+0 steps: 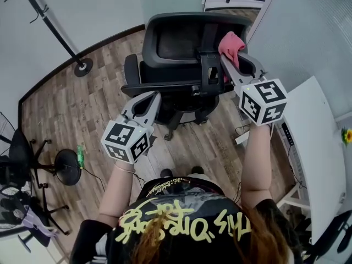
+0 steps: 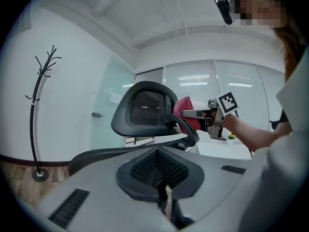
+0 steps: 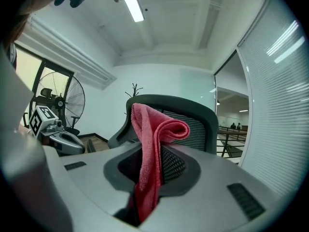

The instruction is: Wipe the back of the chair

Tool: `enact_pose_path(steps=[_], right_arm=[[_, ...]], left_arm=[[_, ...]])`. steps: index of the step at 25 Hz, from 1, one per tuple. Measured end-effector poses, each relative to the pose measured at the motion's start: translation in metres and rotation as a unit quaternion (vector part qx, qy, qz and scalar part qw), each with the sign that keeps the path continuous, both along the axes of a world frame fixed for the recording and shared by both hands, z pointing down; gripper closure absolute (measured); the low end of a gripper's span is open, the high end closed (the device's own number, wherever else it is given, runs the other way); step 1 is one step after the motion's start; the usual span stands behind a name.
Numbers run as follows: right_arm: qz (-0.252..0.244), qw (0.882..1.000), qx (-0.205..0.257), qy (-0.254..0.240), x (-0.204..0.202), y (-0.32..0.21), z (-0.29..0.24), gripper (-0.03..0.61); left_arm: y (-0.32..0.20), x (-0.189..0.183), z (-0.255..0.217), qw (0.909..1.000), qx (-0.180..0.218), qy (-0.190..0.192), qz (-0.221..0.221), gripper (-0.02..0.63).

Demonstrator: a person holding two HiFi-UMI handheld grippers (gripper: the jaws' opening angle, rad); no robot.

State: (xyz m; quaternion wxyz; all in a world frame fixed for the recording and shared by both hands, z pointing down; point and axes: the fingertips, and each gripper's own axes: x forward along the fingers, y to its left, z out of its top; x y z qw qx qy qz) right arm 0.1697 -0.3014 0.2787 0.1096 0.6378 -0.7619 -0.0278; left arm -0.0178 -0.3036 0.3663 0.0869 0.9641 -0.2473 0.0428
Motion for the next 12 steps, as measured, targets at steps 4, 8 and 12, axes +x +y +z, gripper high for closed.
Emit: enact_pose_path(steps=[4, 8, 12], right_arm=[[0.015, 0.999, -0.007, 0.033, -0.006, 0.000, -0.004, 0.516], [0.019, 0.999, -0.007, 0.035, -0.015, 0.001, -0.011, 0.516], [0.019, 0.999, 0.000, 0.036, -0.026, 0.004, -0.017, 0.517]], left_arm=[[0.001, 0.004, -0.001, 1.0000, 0.000, 0.004, 0.005, 0.621], [0.001, 0.001, -0.003, 1.0000, 0.001, 0.007, 0.007, 0.620], [0.002, -0.003, -0.004, 1.0000, 0.003, 0.006, 0.007, 0.620]])
